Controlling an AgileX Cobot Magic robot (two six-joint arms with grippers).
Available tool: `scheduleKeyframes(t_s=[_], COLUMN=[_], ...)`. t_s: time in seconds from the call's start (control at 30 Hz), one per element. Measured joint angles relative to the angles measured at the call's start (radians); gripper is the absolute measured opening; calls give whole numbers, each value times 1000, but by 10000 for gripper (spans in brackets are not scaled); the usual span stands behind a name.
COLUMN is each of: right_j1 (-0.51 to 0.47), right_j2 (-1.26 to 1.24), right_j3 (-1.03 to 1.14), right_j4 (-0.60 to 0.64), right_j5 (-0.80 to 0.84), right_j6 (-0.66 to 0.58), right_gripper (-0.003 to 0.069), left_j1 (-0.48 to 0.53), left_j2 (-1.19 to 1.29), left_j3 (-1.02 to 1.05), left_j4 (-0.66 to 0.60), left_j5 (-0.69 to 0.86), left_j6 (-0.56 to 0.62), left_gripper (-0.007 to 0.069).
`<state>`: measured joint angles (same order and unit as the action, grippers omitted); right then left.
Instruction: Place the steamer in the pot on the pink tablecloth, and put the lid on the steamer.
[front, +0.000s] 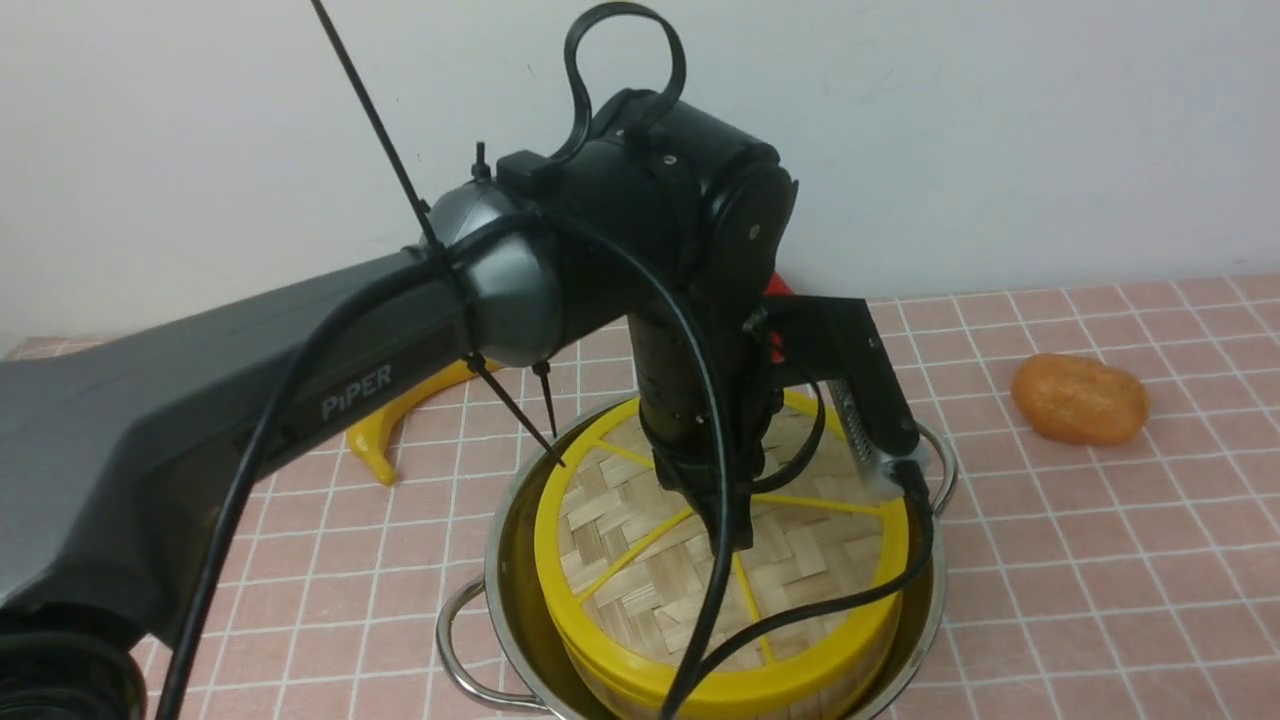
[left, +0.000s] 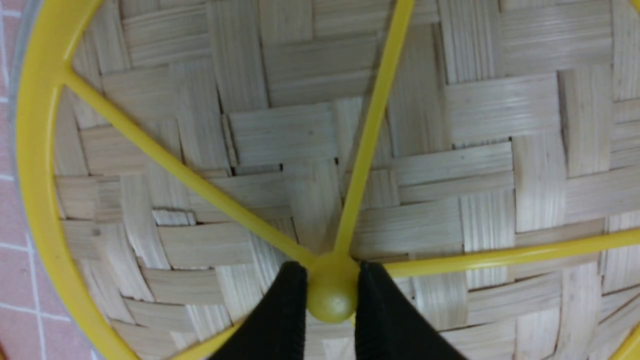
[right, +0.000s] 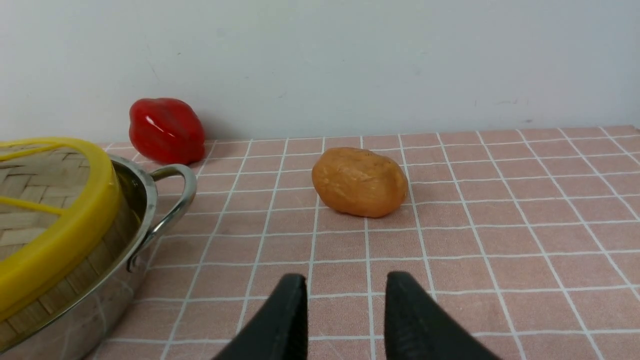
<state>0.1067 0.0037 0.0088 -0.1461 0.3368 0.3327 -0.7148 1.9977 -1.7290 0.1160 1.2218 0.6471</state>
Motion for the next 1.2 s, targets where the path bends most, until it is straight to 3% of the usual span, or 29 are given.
scheduleKeyframes(t_s=[0.43, 0.77, 0.9, 1.0, 1.1, 1.17, 1.2], right_j1=[0, 0, 0, 0, 0, 0, 0], right_j2=[0, 0, 0, 0, 0, 0, 0], right_j3=[0, 0, 0, 0, 0, 0, 0], right_j4=[0, 0, 0, 0, 0, 0, 0], right_j5=[0, 0, 0, 0, 0, 0, 0], right_j6=[0, 0, 0, 0, 0, 0, 0], right_gripper=[240, 240, 240, 240, 240, 240, 240], left_j1=[1, 2, 2, 2, 2, 11, 12], left_j2=[1, 1, -10, -64, -116, -205, -219], left_j3=[0, -2, -31, -132, -186, -221, -222], left_j4=[10, 43, 71, 130, 177, 232, 235], left_j5=[2, 1, 3, 5, 2, -2, -2], left_j6=[-60, -89, -109, -185, -244, -334, -341], left_gripper=[129, 382, 412, 368, 267, 65, 55])
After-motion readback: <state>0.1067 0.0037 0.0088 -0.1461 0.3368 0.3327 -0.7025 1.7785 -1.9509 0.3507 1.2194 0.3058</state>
